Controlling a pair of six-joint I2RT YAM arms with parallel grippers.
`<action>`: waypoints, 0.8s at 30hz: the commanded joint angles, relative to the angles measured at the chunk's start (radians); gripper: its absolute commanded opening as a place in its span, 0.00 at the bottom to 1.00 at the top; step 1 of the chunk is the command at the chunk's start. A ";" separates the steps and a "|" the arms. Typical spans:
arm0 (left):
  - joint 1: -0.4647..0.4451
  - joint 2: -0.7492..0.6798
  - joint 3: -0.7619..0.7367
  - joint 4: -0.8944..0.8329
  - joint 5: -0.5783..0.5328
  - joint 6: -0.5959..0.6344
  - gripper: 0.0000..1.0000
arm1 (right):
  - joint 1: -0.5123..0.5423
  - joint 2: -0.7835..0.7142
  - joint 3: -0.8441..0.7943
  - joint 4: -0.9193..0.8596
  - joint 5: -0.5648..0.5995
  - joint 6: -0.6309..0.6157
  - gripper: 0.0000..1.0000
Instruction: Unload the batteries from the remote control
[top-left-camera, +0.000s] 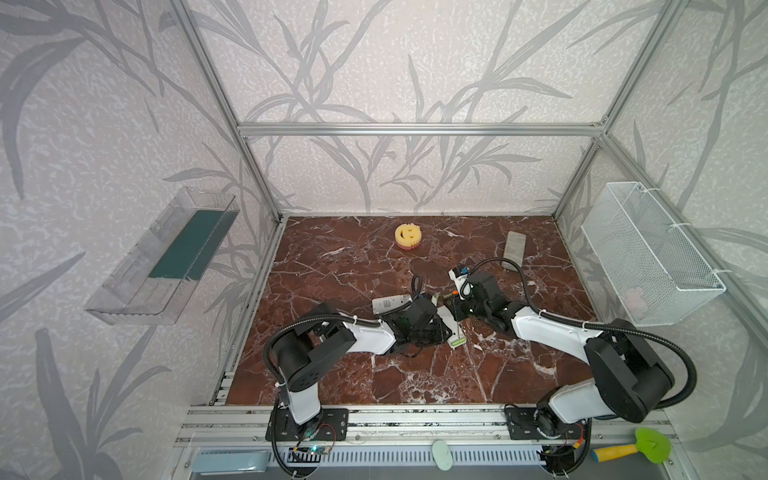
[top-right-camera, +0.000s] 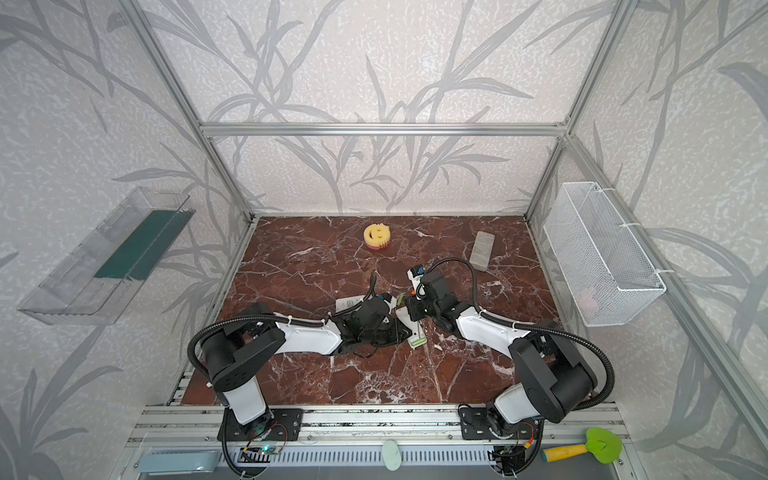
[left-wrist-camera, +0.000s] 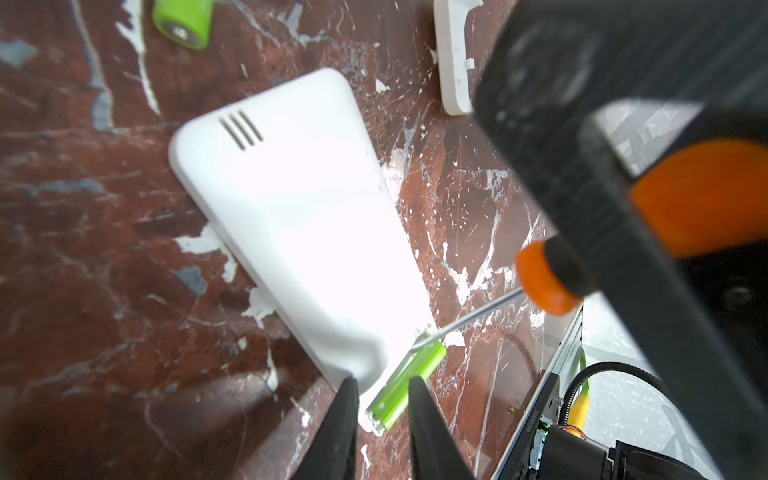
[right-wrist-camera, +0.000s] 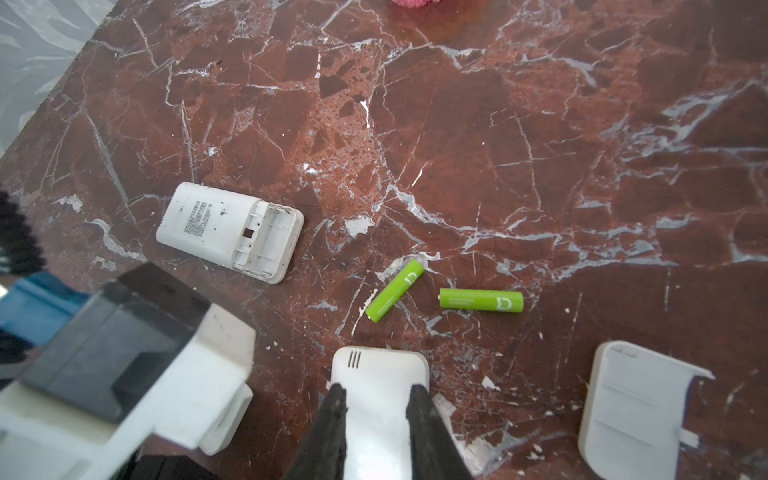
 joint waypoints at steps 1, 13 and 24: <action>0.004 0.054 0.009 -0.069 -0.043 -0.009 0.26 | -0.003 0.028 -0.001 -0.002 0.011 -0.015 0.00; 0.008 0.060 0.015 -0.094 -0.045 -0.010 0.25 | -0.028 0.118 0.056 -0.072 -0.030 0.014 0.00; 0.011 0.058 0.011 -0.088 -0.043 -0.010 0.25 | -0.086 0.171 0.079 -0.053 -0.097 0.061 0.00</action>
